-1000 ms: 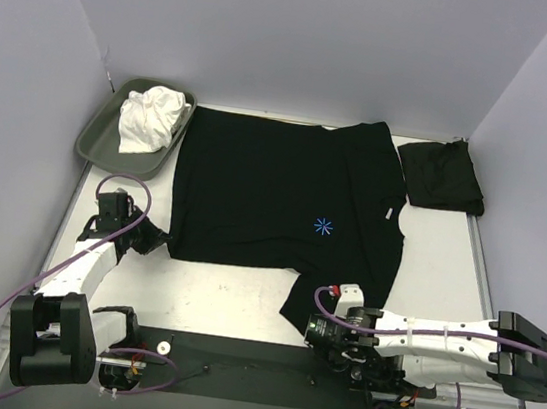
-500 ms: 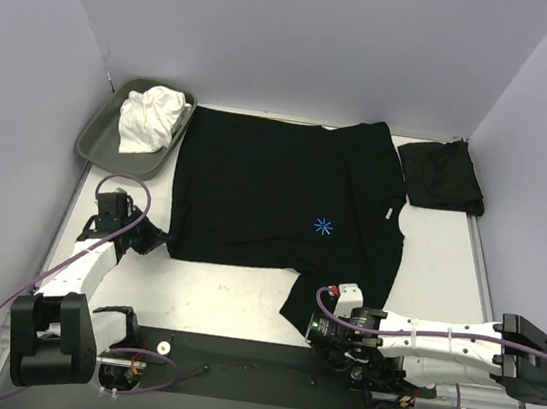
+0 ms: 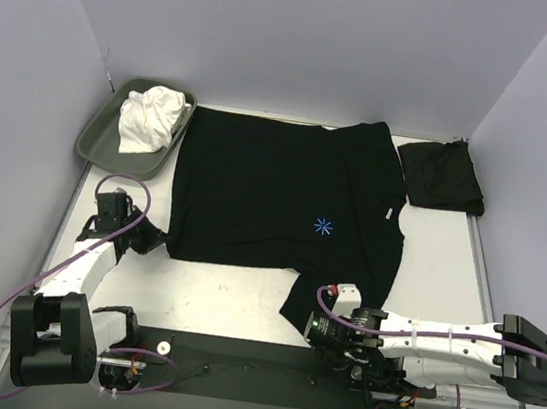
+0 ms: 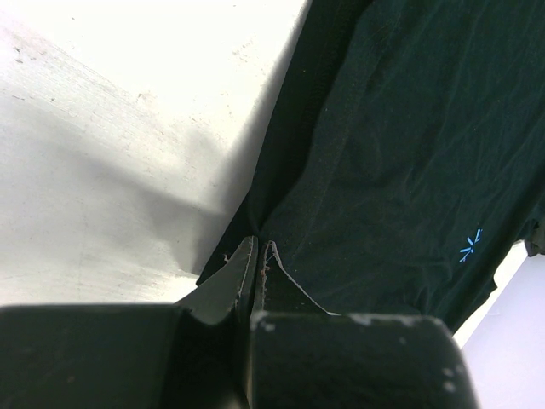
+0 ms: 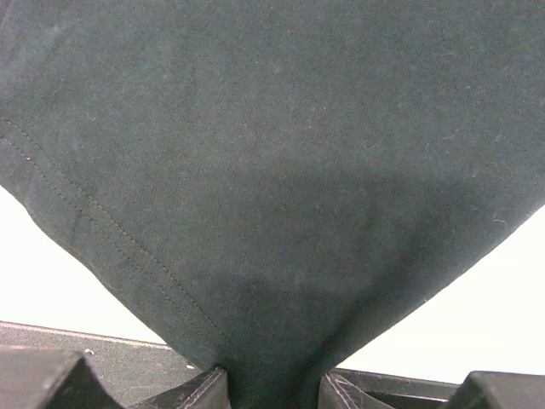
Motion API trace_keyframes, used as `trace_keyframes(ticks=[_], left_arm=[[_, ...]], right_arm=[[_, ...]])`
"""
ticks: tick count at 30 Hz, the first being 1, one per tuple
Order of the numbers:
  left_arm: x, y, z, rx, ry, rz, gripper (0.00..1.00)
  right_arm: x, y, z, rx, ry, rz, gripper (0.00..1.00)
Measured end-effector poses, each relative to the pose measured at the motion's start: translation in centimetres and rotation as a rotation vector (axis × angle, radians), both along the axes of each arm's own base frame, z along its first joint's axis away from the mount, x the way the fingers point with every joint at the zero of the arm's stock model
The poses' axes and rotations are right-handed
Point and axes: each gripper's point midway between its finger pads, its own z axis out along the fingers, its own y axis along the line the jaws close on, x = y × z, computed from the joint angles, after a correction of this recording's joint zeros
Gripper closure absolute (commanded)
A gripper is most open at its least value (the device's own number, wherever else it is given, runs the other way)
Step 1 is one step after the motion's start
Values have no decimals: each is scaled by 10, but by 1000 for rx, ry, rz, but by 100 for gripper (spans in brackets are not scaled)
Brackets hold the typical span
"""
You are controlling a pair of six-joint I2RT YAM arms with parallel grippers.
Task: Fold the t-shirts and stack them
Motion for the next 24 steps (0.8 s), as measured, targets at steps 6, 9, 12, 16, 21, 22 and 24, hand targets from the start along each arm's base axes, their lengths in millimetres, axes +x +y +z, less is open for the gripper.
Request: trace_keyframes(ticks=[6, 9, 12, 16, 21, 22, 24], left_arm=[[0, 1, 0, 0, 0, 3, 100], [0, 1, 0, 1, 1, 3, 100], [-1, 1, 0, 3, 3, 1, 100], [-5, 3, 4, 19, 13, 1, 100], [-5, 13, 28, 55, -43, 23, 100], [-4, 15, 32, 58, -55, 27, 100], [-4, 17, 38, 62, -66, 33, 100]], right_arm=[[0, 0, 0, 2, 1, -5, 82], [1, 1, 2, 12, -3, -14, 100], [1, 1, 3, 19, -8, -32, 100], [5, 2, 7, 47, -32, -65, 100], [14, -6, 18, 67, -95, -101, 100], [16, -8, 22, 65, -110, -105, 100], [21, -10, 33, 72, -143, -109, 100]])
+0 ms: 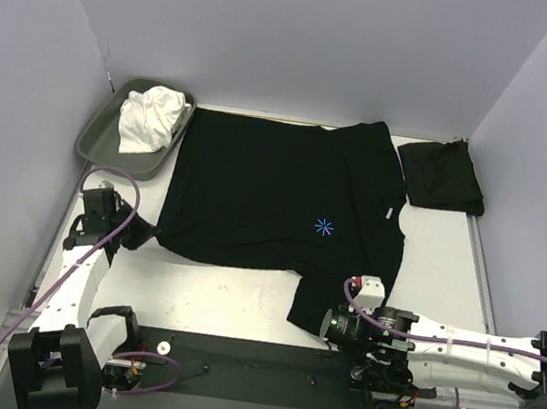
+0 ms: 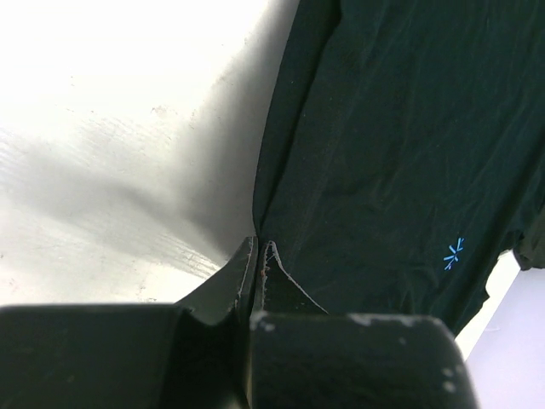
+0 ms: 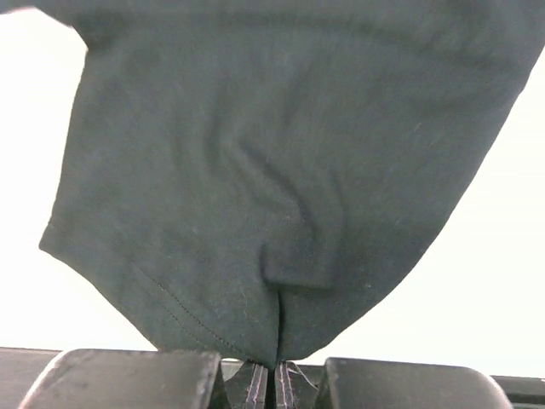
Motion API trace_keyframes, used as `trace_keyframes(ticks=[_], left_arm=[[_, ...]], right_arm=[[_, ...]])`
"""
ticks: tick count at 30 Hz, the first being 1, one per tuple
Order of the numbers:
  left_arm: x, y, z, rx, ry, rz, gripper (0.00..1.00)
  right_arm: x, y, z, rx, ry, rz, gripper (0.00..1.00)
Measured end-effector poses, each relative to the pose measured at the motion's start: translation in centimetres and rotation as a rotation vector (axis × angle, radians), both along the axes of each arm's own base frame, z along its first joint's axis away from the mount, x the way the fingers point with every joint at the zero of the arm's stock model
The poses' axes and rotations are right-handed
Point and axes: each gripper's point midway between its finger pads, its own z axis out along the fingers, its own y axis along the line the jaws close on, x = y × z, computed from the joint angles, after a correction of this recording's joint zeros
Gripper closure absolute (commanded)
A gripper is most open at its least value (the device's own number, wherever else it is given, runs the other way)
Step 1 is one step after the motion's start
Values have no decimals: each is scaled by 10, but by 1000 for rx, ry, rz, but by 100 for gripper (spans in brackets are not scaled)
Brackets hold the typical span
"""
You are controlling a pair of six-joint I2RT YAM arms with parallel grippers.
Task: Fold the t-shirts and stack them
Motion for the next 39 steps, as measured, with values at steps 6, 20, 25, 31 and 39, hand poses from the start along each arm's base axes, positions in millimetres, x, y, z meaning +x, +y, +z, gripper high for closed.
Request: trace_keyframes(ticks=[6, 20, 25, 31, 39], left_arm=[[-9, 7, 1, -7, 17, 17, 100], [-25, 18, 7, -61, 32, 61, 100], [-24, 14, 12, -84, 15, 46, 100], [-23, 11, 16, -99, 7, 32, 100], [-22, 9, 32, -93, -41, 28, 100]], right_arm=[[17, -2, 47, 74, -111, -32, 100], [37, -49, 102, 212, -285, -217, 100], [47, -55, 117, 308, -350, -306, 100], [69, -55, 169, 363, -497, -345, 100], [91, -62, 228, 428, -680, -394, 100]])
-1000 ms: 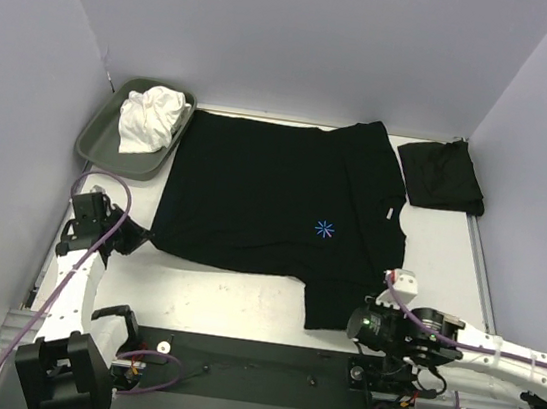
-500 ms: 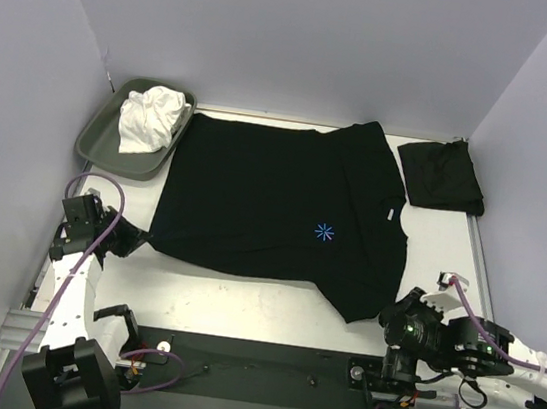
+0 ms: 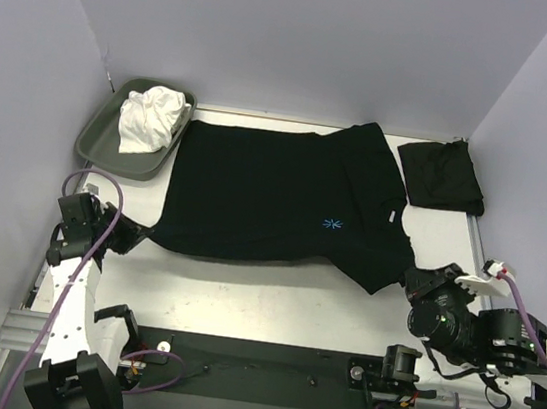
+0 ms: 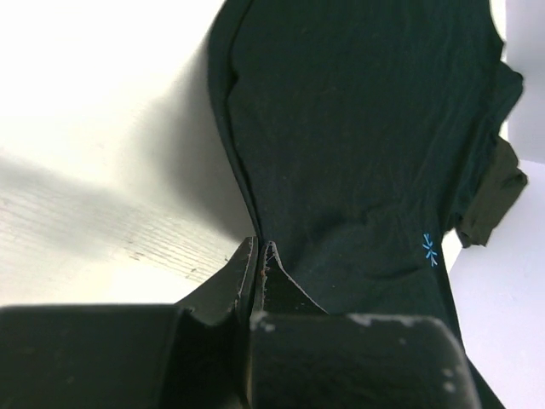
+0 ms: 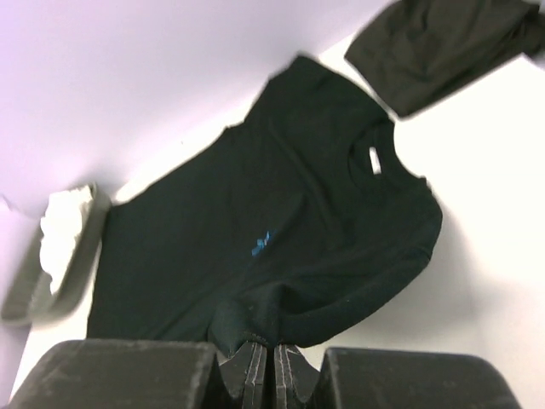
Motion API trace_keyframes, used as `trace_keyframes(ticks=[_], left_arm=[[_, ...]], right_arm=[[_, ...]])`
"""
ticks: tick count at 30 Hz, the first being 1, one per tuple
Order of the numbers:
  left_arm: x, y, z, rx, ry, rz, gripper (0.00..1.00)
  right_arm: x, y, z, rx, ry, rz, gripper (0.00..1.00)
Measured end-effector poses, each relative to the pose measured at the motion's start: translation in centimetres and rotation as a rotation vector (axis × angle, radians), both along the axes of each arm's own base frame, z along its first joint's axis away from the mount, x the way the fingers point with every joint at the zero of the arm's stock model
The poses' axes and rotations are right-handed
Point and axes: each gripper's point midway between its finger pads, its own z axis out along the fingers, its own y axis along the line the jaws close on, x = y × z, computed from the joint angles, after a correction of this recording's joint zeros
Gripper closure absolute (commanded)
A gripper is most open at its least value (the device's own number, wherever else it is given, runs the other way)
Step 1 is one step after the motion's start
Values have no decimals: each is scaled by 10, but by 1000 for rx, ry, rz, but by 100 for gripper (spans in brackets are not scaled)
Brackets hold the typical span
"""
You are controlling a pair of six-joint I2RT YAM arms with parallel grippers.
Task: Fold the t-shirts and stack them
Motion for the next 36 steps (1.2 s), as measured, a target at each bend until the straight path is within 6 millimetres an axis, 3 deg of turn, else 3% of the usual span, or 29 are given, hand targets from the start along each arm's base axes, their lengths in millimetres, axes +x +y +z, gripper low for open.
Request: trace_keyframes(ticks=[7, 10, 14, 18, 22, 25, 28, 31, 36], left_arm=[[0, -11, 19, -32, -73, -33, 100], [0, -16, 24, -33, -93, -59, 100], [2, -23, 34, -20, -116, -94, 100], [4, -28, 41, -5, -136, -124, 100], [5, -32, 40, 0, -132, -141, 100], [7, -35, 36, 7, -123, -153, 100], [11, -36, 31, 12, -107, -162, 100], [16, -36, 26, 18, -90, -161, 100], [25, -32, 20, 35, -85, -152, 100]], right_arm=[[9, -18, 6, -130, -105, -2, 100], [13, -11, 0, -217, -138, 23, 100], [20, 14, 2, -329, -167, 71, 100], [32, 58, 2, -437, -164, 124, 100], [57, 93, -21, -517, -88, 138, 100], [79, 103, -46, -547, -19, 139, 100], [100, 91, -58, -523, 33, 96, 100], [112, 61, -62, -484, 55, 18, 100], [97, 8, -53, -406, 24, -85, 100]])
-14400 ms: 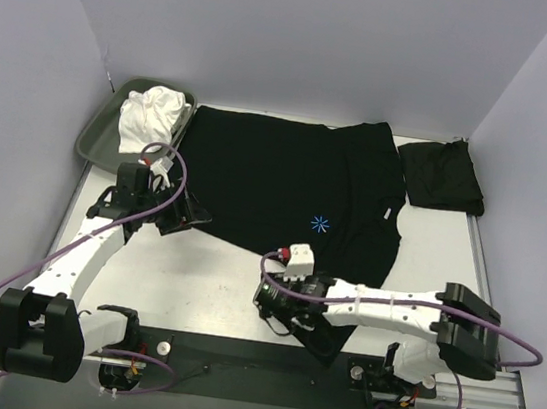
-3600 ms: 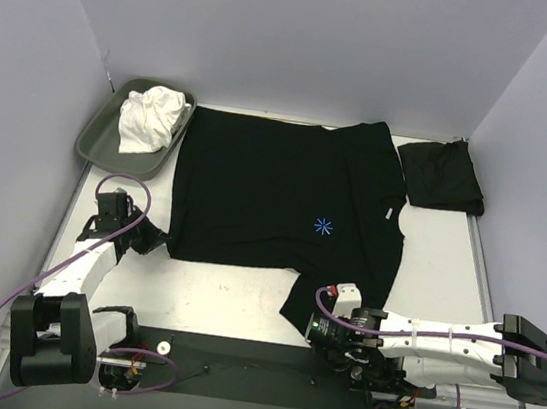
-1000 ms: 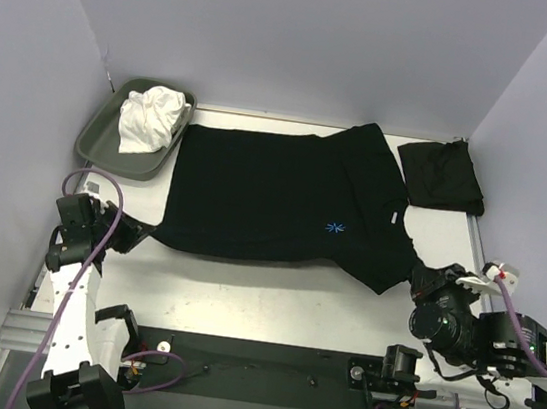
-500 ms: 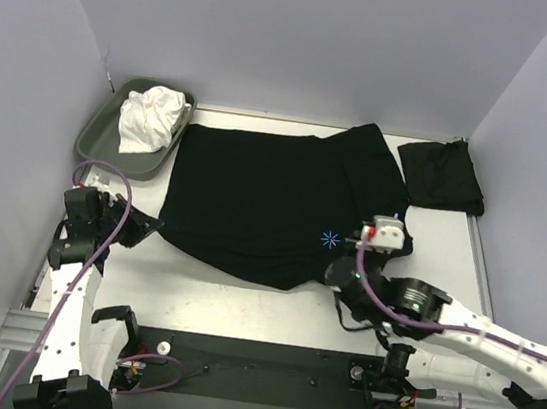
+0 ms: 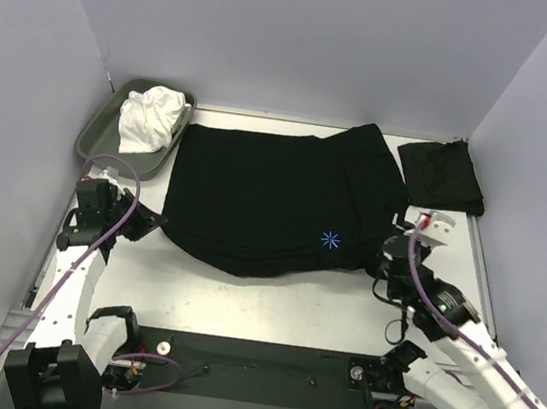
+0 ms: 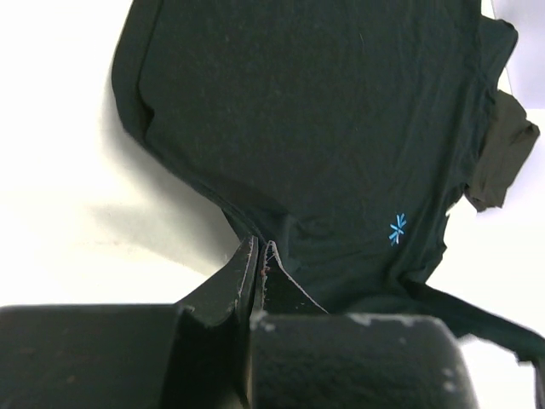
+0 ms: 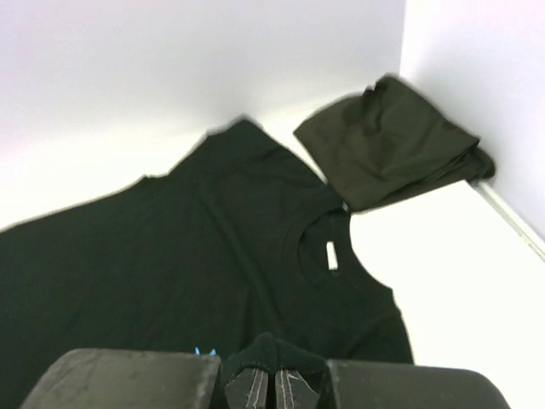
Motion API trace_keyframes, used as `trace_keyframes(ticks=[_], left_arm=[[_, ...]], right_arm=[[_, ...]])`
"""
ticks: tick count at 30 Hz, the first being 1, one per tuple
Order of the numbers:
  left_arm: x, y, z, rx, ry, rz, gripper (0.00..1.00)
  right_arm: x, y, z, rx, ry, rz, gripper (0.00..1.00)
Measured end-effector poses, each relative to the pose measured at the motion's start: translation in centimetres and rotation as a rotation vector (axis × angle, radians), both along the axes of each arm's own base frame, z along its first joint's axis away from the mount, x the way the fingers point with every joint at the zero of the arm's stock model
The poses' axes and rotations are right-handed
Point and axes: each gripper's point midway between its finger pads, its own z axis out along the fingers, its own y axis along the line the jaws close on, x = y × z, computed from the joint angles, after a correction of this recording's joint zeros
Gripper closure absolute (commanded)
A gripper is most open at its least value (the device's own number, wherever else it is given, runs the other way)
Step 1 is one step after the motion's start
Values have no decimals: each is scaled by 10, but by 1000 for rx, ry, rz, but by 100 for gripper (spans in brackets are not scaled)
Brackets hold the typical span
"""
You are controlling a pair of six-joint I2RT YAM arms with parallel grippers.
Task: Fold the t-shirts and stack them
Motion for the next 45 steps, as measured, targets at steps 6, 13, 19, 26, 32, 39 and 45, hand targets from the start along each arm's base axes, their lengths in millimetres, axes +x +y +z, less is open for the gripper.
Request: trace_keyframes(ticks=[6, 13, 19, 26, 32, 39, 45], left_arm=[[12, 0, -11, 21, 8, -3, 100], [19, -8, -34, 44, 70, -44, 100], [20, 0, -37, 82, 73, -15, 100], [8, 26, -22, 108, 17, 93, 100], [5, 43, -23, 111, 28, 148, 100], [7, 39, -35, 76, 76, 124, 100], [11, 39, -40, 69, 91, 119, 100]], right_arm=[[-18, -26, 10, 44, -46, -34, 100], [-14, -48, -41, 0, 143, -110, 100], [-8, -65, -64, 58, 224, -183, 100], [-11, -74, -72, 107, 240, -214, 100], [-10, -78, -76, 145, 258, -226, 100], [-5, -80, -80, 184, 290, -232, 100], [9, -76, -64, 201, 278, -219, 100]])
